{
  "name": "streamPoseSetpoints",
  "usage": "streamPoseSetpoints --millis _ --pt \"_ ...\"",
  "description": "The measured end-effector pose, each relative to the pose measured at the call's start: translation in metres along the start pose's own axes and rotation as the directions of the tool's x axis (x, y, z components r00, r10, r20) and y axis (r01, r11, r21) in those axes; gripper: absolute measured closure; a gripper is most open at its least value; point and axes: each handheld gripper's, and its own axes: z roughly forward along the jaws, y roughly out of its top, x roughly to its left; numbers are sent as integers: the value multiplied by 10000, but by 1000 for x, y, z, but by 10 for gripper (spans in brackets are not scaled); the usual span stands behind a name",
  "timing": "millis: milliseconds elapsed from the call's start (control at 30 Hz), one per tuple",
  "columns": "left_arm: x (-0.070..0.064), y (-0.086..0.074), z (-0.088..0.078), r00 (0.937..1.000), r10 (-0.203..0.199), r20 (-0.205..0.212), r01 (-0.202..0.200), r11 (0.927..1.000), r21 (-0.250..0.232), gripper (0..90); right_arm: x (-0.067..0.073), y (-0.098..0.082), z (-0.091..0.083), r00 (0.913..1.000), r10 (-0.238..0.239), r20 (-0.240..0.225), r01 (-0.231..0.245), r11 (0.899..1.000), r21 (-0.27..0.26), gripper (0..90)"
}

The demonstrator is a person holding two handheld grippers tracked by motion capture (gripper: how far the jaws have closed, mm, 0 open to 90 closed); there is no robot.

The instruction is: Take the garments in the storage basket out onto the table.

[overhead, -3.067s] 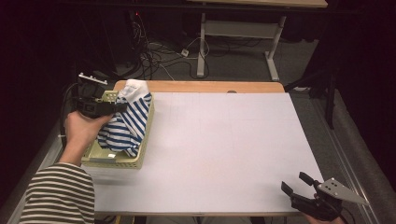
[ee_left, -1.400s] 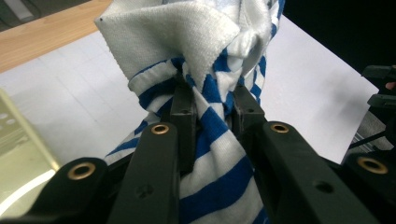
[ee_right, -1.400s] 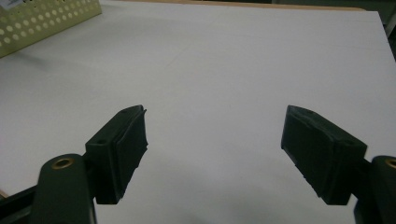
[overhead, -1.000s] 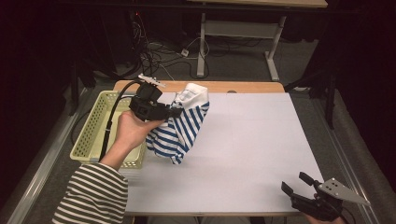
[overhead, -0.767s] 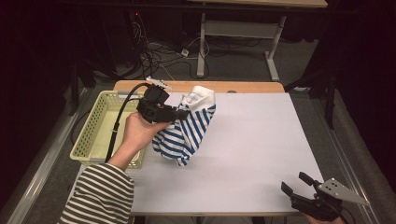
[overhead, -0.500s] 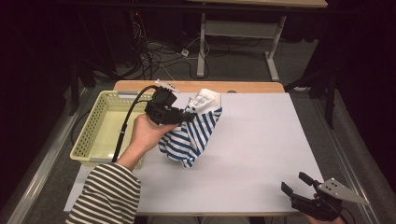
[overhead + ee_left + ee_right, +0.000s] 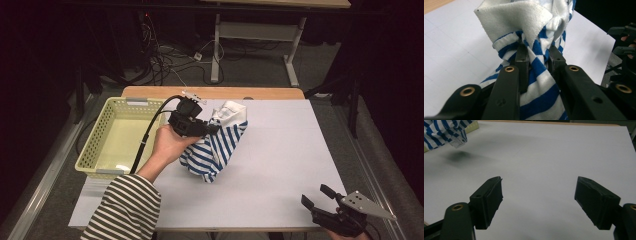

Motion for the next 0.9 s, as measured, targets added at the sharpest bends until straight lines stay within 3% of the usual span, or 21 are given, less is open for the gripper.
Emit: streamPoseSetpoints --millis 333,900 --pt "-1 2 19 9999 87 -69 -86 9999 112 729 0 0 0 10000 -51 -56 51 10000 14 229" --pt "8 0 47 9988 -152 -458 159 9998 153 727 0 0 0 10000 -65 -60 65 10000 13 231"
